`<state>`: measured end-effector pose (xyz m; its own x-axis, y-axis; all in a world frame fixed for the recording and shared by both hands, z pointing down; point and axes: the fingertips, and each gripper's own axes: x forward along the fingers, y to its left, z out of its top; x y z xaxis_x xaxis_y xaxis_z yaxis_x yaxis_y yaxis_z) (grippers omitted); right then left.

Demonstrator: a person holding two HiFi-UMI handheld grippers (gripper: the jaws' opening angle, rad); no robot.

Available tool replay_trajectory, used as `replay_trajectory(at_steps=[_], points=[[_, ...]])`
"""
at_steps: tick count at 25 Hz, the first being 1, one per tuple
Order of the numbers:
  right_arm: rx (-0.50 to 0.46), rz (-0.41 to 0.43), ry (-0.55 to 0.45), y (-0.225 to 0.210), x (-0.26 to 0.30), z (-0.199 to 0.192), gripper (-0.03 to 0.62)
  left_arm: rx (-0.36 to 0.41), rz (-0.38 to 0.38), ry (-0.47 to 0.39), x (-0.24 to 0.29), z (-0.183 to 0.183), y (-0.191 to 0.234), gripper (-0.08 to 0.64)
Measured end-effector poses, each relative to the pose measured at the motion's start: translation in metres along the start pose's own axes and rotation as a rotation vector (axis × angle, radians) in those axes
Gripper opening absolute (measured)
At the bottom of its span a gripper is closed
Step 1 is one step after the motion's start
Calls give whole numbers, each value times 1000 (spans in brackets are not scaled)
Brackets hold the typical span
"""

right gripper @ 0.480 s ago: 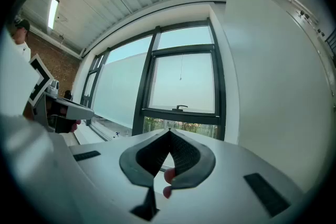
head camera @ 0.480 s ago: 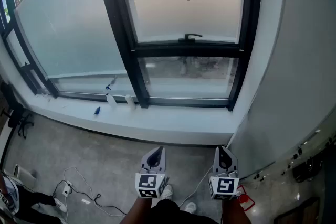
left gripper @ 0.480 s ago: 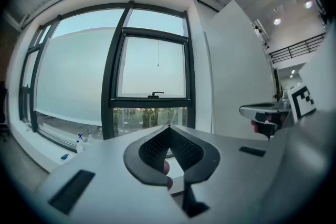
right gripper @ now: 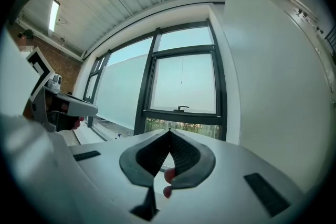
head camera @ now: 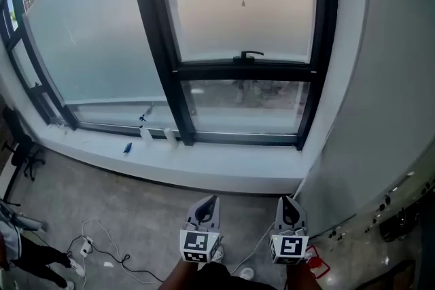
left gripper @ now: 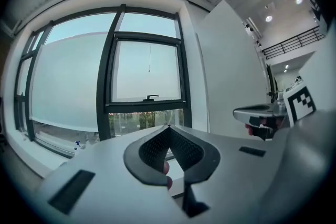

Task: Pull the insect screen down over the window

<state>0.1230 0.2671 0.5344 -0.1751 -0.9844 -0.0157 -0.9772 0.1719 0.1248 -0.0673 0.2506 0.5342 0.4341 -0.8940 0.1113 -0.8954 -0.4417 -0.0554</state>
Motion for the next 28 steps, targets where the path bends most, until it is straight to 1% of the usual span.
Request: replay_trajectory(at_steps=[4,9,11,15,20,25,28], points=[[0,8,3,1,2,-1,3,-2,6,5,1,-1,1,2],[1,14,-3,1,4,-2,3,20,18,16,6,-8,1,2],[-2,14,-4,0,4,-3,3,27,15,18,8,-10,1,2],[-9,16,0,0,5,-4,3,16,4,25,10,-11,-3,2],[-14,16,14,-2,13,-8,3,30,7,25,16,-13,-1,2],[-22,19,13,2,28,-5,3,55,34,17,27,-5,22,2],[-37,17,25,5,46,-6,3,49,49,8,41,0,41,2]])
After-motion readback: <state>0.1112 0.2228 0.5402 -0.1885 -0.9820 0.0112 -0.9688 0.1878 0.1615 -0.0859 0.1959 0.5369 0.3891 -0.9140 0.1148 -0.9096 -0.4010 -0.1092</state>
